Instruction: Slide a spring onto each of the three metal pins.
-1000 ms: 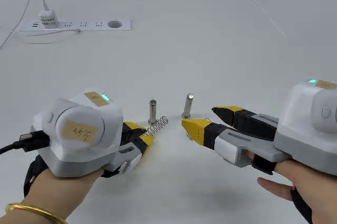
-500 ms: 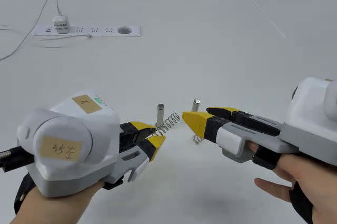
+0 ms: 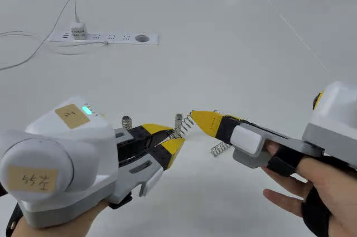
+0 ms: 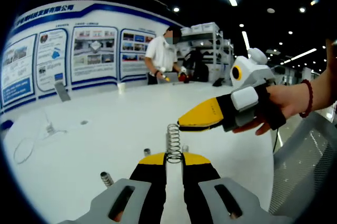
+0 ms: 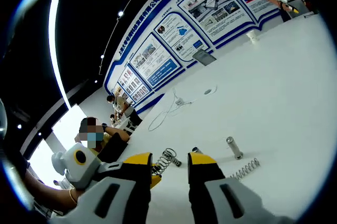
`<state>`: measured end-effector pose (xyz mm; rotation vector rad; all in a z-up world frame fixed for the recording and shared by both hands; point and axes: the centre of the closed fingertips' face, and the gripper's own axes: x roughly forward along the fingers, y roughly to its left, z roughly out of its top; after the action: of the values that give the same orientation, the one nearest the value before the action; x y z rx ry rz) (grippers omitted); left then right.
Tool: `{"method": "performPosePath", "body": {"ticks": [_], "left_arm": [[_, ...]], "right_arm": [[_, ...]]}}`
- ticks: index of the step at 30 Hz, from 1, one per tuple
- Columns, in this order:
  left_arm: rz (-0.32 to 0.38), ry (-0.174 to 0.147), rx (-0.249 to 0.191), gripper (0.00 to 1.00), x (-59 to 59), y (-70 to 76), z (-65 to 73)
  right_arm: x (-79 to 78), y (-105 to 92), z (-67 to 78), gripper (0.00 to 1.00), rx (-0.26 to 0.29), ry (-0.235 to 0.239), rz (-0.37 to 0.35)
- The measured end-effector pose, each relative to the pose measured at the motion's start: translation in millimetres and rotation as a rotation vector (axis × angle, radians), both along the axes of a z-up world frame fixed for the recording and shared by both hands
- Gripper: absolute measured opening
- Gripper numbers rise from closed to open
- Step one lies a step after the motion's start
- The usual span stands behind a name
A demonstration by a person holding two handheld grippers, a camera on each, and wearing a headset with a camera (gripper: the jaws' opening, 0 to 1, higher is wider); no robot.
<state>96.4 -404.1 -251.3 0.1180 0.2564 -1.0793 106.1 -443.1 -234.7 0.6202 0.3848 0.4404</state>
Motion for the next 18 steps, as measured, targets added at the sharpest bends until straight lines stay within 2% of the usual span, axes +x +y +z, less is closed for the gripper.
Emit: {"method": "performPosePath", "body": {"ticks": [8, 14, 18], "left_arm": [[-0.019, -0.03, -0.041, 0.1, -5.0, -0.7, 9.6], [-0.027, -0.043, -0.07, 0.1, -7.1, -1.9, 17.2], [-0.026, -0.034, -0.08, 0.1, -8.9, -2.0, 18.8]], "right_arm": [[-1.4, 8.2, 7.1, 0.22, 0.139, 0.022, 0.009], [-1.8, 12.3, 10.2, 0.19, 0.166, 0.025, 0.019], [-1.8, 14.4, 13.4, 0.15, 0.19, 0.02, 0.025]]}}
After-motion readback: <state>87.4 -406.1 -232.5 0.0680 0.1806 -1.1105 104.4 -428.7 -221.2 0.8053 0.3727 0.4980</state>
